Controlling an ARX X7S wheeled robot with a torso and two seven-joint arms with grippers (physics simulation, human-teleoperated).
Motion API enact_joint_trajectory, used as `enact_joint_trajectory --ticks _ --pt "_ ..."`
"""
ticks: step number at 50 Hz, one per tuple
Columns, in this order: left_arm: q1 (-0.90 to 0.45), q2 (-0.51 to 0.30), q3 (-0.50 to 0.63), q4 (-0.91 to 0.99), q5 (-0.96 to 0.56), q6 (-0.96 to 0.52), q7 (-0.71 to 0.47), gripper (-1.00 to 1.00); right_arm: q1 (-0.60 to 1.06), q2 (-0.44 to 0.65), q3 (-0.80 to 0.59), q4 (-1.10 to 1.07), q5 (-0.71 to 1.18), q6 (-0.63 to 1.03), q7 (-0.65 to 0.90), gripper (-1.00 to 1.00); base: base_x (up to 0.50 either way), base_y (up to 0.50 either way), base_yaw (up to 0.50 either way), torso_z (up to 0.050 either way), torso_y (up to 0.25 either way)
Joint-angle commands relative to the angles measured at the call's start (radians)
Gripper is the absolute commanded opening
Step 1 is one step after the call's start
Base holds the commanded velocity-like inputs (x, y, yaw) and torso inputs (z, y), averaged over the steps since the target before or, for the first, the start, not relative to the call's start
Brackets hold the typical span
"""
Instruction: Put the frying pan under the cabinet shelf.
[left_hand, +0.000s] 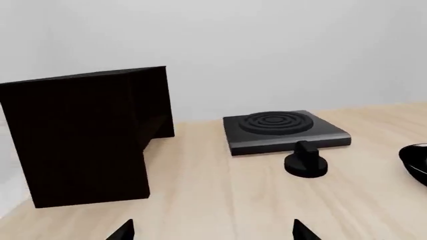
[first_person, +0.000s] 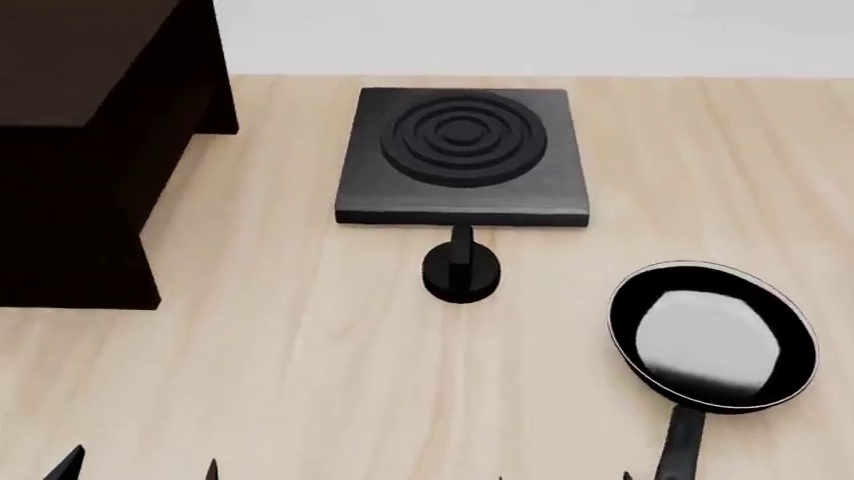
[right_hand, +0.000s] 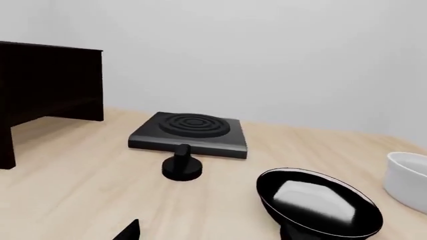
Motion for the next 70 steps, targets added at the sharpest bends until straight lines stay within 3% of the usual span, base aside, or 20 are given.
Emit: enact_joint_trajectory --ticks 1,13,23,70 --pt "-0.002 -0.008 0.011 0.0 -0.002 0.0 -0.014 1.0 -0.006 0.01 -0.007 -0.013 0.006 0.0 0.01 1.0 0.05 0.5 0.0 0.05 0.029" --pt "-0.005 -0.01 0.011 -0.014 -0.01 -0.019 -0.036 1.0 0.001 0.019 -0.01 -0.012 -0.003 0.012 0.03 1.0 0.05 0.49 0.0 0.049 0.028" --pt "-0.012 -0.018 0.014 -0.049 -0.032 0.017 -0.031 1.0 0.022 0.021 -0.025 0.009 -0.017 -0.006 0.044 1.0 0.0 0.01 0.0 0.001 0.0" --pt "0.01 -0.059 0.043 0.013 -0.063 0.003 -0.066 1.0 0.018 0.07 -0.072 -0.04 -0.011 0.02 0.085 1.0 0.5 0.06 0.0 0.0 0.0"
